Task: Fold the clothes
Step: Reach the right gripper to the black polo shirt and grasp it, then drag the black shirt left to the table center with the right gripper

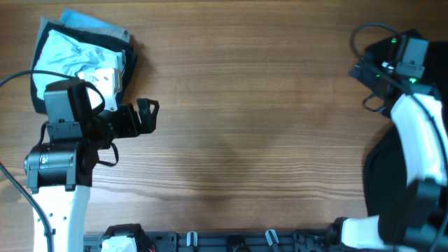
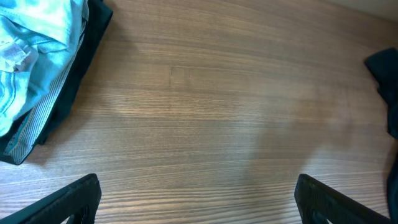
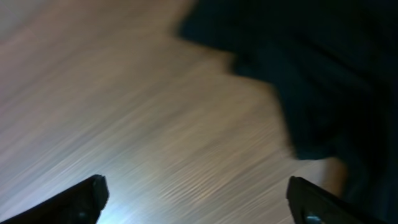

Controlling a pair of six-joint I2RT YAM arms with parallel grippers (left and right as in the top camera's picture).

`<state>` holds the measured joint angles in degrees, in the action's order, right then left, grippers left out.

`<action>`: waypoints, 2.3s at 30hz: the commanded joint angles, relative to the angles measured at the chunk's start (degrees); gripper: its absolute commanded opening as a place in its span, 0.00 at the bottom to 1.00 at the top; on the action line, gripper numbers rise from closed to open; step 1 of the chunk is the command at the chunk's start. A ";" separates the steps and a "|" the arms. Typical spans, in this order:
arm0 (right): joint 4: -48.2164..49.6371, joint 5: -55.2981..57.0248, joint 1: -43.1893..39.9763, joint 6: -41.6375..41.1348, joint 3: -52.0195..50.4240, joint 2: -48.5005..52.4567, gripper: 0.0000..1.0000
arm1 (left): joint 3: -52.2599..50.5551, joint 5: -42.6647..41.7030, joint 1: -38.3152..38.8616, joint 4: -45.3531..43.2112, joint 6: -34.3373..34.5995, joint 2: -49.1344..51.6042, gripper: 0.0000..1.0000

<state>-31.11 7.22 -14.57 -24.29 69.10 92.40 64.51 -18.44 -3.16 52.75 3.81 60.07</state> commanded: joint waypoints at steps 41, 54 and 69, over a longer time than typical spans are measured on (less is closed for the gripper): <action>9.73 -34.77 9.75 13.75 0.66 20.39 0.05 | 1.31 -1.03 -0.11 1.55 0.76 -0.52 1.00; 13.25 -25.75 58.40 20.28 1.20 19.63 0.64 | 5.79 10.10 -0.11 1.11 0.74 -8.37 1.00; 0.70 -13.81 46.14 10.45 3.50 -6.40 0.78 | 5.79 5.31 -0.11 0.44 1.40 -7.17 1.00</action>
<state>-28.34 -10.00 37.67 -7.09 71.07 92.79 69.49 -10.37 -3.16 53.49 4.27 50.98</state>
